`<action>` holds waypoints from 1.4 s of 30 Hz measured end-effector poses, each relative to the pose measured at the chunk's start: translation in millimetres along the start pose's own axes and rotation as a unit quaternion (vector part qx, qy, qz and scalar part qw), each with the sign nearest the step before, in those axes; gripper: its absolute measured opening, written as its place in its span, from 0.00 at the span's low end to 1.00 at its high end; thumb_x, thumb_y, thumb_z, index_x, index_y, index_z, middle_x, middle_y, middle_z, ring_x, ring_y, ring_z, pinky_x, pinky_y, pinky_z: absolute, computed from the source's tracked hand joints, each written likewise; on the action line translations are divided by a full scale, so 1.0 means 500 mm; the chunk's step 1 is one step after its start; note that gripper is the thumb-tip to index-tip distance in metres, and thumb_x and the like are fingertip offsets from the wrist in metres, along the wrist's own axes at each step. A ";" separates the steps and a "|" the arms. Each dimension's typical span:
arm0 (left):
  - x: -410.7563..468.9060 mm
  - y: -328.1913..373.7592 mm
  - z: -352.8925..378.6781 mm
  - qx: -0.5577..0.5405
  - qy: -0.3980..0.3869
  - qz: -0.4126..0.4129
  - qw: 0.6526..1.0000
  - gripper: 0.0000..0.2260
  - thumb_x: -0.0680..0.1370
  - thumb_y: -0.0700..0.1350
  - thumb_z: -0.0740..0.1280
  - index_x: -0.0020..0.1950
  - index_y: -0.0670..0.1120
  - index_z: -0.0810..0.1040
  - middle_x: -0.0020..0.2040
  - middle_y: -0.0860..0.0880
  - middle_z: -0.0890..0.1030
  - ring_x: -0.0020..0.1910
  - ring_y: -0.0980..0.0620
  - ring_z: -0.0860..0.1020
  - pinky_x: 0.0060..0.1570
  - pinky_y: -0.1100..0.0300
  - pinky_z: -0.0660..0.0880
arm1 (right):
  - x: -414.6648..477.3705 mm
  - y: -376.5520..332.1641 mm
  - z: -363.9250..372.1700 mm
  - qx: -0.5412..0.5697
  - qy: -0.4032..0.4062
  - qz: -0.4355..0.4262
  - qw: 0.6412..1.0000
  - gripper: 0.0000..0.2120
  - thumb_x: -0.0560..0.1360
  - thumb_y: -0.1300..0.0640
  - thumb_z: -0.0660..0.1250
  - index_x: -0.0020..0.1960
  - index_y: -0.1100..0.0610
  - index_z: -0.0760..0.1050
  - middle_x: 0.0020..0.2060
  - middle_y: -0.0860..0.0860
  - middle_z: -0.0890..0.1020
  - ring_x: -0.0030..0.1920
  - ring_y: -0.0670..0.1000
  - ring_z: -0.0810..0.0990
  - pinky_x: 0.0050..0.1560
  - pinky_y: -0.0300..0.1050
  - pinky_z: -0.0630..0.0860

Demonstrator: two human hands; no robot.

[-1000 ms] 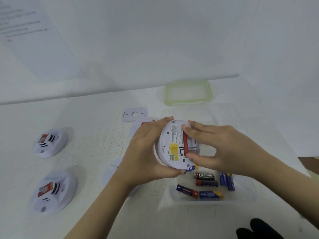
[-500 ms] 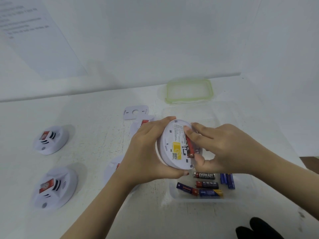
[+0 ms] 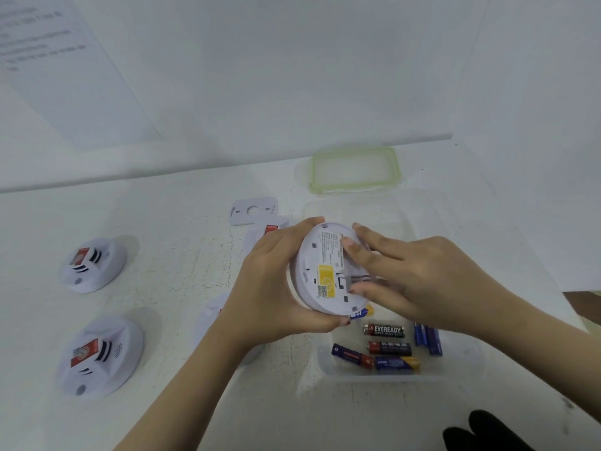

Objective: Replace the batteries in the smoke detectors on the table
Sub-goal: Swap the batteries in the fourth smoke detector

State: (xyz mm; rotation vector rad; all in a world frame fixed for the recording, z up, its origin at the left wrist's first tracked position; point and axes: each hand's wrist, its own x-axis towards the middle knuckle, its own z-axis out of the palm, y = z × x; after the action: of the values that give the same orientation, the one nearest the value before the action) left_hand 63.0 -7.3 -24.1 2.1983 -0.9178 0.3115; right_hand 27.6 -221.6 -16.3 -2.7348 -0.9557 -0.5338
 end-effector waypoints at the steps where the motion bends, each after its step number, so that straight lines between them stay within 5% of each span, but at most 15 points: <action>1: -0.001 0.000 0.000 -0.002 0.002 -0.002 1.000 0.43 0.59 0.63 0.75 0.68 0.43 0.71 0.63 0.56 0.75 0.61 0.65 0.72 0.61 0.63 0.72 | -0.002 0.003 0.004 0.014 0.014 0.004 1.000 0.23 0.75 0.44 0.59 0.58 0.59 0.80 0.56 0.59 0.81 0.32 0.49 0.80 0.31 0.33 0.64; 7: -0.003 -0.011 -0.007 -0.007 0.003 -0.018 1.000 0.43 0.59 0.62 0.75 0.69 0.46 0.70 0.62 0.57 0.75 0.60 0.62 0.74 0.60 0.62 0.73 | -0.025 0.007 0.032 0.170 0.072 0.062 0.981 0.19 0.76 0.47 0.62 0.63 0.54 0.76 0.58 0.52 0.80 0.58 0.46 0.79 0.51 0.40 0.79; 12: -0.003 -0.029 -0.018 -0.030 0.013 -0.047 0.998 0.43 0.59 0.59 0.78 0.70 0.48 0.68 0.63 0.56 0.76 0.62 0.55 0.75 0.59 0.52 0.76 | -0.010 0.030 0.002 0.255 0.123 0.164 0.945 0.12 0.74 0.52 0.65 0.54 0.52 0.81 0.48 0.39 0.82 0.48 0.36 0.80 0.46 0.29 0.77; 15: 0.004 -0.031 -0.020 -0.068 0.034 -0.063 0.995 0.41 0.59 0.55 0.78 0.69 0.51 0.66 0.62 0.63 0.73 0.61 0.57 0.75 0.57 0.62 0.76 | 0.020 0.084 -0.011 0.124 0.008 0.246 0.961 0.09 0.75 0.49 0.65 0.54 0.48 0.81 0.46 0.40 0.82 0.39 0.41 0.75 0.41 0.39 0.70; 19: 0.011 -0.030 -0.012 -0.096 0.057 -0.089 0.990 0.41 0.58 0.53 0.77 0.66 0.54 0.62 0.59 0.71 0.71 0.59 0.66 0.74 0.49 0.75 0.72 | 0.059 0.123 -0.005 -0.016 -0.174 0.253 0.952 0.11 0.76 0.50 0.63 0.58 0.44 0.76 0.51 0.40 0.80 0.48 0.42 0.71 0.43 0.38 0.62; 27: 0.017 -0.049 0.002 -0.151 0.059 -0.107 0.981 0.41 0.56 0.53 0.79 0.63 0.57 0.60 0.64 0.67 0.68 0.66 0.64 0.70 0.57 0.73 0.71 | 0.101 0.131 0.028 -0.017 -0.259 0.240 0.936 0.10 0.73 0.52 0.68 0.54 0.47 0.77 0.40 0.42 0.76 0.44 0.45 0.71 0.35 0.38 0.62; 30: 0.017 -0.056 0.005 -0.164 0.065 -0.102 0.979 0.42 0.56 0.48 0.81 0.63 0.56 0.60 0.67 0.62 0.68 0.69 0.63 0.67 0.58 0.72 0.70 | 0.097 0.139 0.032 -0.003 -0.235 0.226 0.945 0.11 0.73 0.51 0.67 0.55 0.46 0.75 0.39 0.42 0.77 0.41 0.44 0.71 0.33 0.36 0.62; 33: 0.020 -0.057 0.004 -0.142 0.072 -0.097 0.983 0.44 0.55 0.43 0.82 0.62 0.56 0.59 0.60 0.71 0.68 0.62 0.66 0.72 0.52 0.75 0.71 | 0.088 0.145 0.020 0.137 -0.163 0.256 0.943 0.13 0.71 0.53 0.68 0.53 0.40 0.73 0.36 0.43 0.81 0.33 0.40 0.73 0.36 0.38 0.66; 35: 0.023 -0.057 0.001 -0.121 0.071 -0.091 0.986 0.44 0.55 0.44 0.81 0.63 0.56 0.59 0.58 0.74 0.68 0.59 0.68 0.72 0.50 0.76 0.71 | 0.083 0.136 0.005 0.274 -0.075 0.269 0.921 0.12 0.70 0.56 0.68 0.49 0.41 0.75 0.32 0.45 0.83 0.29 0.42 0.75 0.36 0.38 0.70; 38: 0.022 -0.060 -0.003 -0.095 0.065 -0.085 0.990 0.45 0.57 0.53 0.79 0.69 0.54 0.61 0.61 0.69 0.70 0.60 0.65 0.73 0.52 0.74 0.71 | 0.079 0.104 -0.017 0.441 0.066 0.251 0.859 0.10 0.71 0.66 0.69 0.48 0.52 0.78 0.32 0.50 0.84 0.31 0.60 0.75 0.36 0.45 0.71; 42: 0.026 -0.060 -0.001 -0.039 0.056 -0.064 0.996 0.45 0.58 0.58 0.77 0.71 0.52 0.62 0.63 0.57 0.73 0.59 0.56 0.75 0.55 0.61 0.76 | 0.075 0.051 -0.035 0.496 0.164 0.211 0.826 0.09 0.69 0.64 0.70 0.46 0.53 0.76 0.34 0.50 0.83 0.31 0.56 0.74 0.36 0.44 0.71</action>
State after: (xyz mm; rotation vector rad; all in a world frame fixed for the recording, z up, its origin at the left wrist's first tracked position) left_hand 93.0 1.0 -33.4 2.1328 -0.7136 0.3298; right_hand 66.1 -225.7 13.1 -1.7256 -0.3317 -0.2738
